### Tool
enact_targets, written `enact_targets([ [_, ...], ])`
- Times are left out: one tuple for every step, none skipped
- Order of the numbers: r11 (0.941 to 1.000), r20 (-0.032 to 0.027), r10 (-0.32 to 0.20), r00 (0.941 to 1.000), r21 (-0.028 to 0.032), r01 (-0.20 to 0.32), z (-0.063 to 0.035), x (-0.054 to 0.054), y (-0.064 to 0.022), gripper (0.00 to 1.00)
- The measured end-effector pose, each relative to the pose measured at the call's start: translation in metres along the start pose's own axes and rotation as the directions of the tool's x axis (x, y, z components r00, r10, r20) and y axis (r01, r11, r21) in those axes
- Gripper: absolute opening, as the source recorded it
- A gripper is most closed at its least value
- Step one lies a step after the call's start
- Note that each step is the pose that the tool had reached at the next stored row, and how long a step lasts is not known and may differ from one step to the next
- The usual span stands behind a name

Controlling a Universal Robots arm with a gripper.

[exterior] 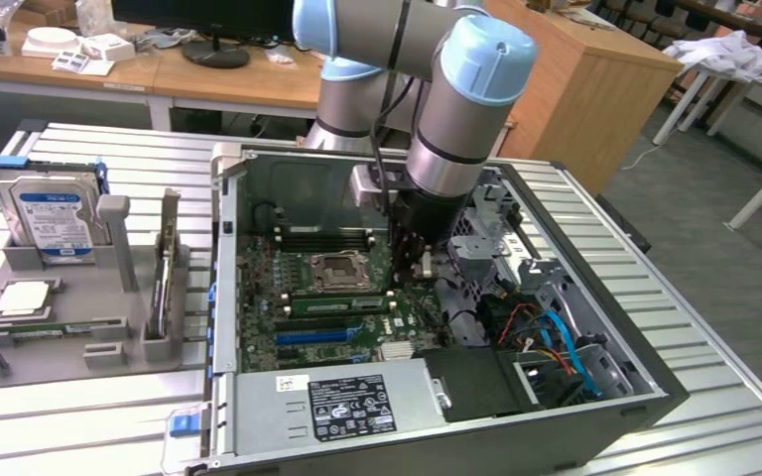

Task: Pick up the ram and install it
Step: 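Press down the ram until it locks into place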

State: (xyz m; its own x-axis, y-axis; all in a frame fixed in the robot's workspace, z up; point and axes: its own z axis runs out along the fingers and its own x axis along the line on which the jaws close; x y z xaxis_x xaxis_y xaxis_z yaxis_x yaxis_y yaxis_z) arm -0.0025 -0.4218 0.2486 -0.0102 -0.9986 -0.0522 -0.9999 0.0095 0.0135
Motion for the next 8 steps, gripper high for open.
enact_targets([
  [1.0000, 0.0001, 0.000, 1.0000, 0.0000, 0.000, 0.0017, 0.0001, 0.0000, 0.11],
  [1.0000, 0.0001, 0.000, 1.0000, 0.0000, 0.000, 0.0031, 0.0002, 0.0000, 0.11],
  [1.0000, 0.0001, 0.000, 1.0000, 0.0000, 0.000, 0.0045, 0.0002, -0.0001, 0.11],
  [1.0000, 0.0001, 0.000, 1.0000, -0.0001, 0.000, 0.0058, 0.0003, -0.0001, 0.11],
  [1.0000, 0.0001, 0.000, 1.0000, 0.0000, 0.000, 0.0070, 0.0004, -0.0001, 0.11],
  [1.0000, 0.0000, 0.000, 1.0000, 0.0000, 0.000, 0.0072, 0.0004, -0.0001, 0.11],
  [1.0000, 0.0000, 0.000, 1.0000, -0.0001, 0.000, 0.0072, 0.0004, -0.0001, 0.11],
  [1.0000, 0.0000, 0.000, 1.0000, 0.0000, 0.000, 0.0072, 0.0004, -0.0001, 0.11],
])
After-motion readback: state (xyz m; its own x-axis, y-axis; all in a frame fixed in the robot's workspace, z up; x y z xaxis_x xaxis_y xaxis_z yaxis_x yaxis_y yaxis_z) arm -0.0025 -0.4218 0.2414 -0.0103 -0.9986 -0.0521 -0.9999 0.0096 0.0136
